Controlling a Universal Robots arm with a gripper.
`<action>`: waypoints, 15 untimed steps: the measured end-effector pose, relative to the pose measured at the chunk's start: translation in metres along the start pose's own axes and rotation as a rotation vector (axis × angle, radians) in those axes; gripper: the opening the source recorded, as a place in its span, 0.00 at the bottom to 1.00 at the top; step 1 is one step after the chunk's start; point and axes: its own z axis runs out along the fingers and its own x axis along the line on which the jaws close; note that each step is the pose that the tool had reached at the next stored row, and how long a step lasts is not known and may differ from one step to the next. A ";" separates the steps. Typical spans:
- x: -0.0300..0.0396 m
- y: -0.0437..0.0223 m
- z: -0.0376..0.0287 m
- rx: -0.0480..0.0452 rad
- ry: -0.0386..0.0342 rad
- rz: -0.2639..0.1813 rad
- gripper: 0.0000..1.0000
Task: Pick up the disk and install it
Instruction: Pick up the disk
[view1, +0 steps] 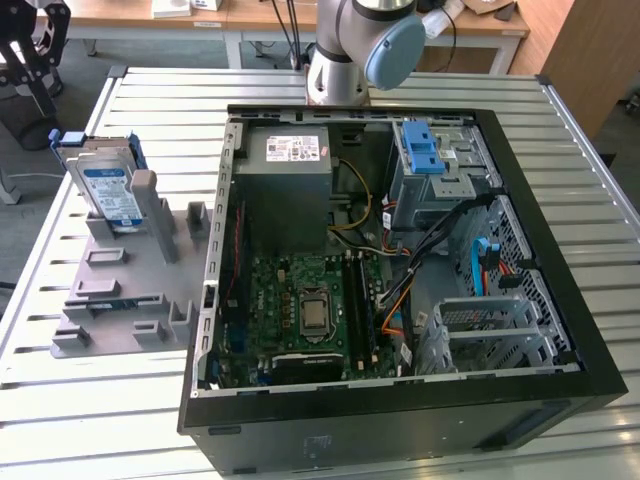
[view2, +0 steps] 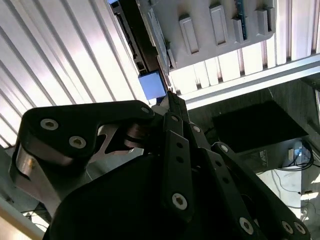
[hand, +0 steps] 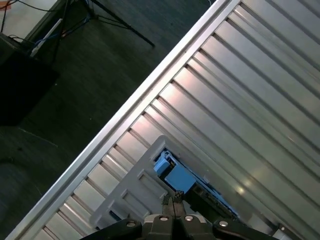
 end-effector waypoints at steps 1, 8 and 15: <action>0.0000 0.0000 0.0000 0.0001 0.0003 -0.007 0.11; 0.0000 0.0000 0.0001 0.0006 0.0021 -0.056 0.11; 0.0000 0.0000 0.0010 -0.0052 -0.0089 -0.107 0.11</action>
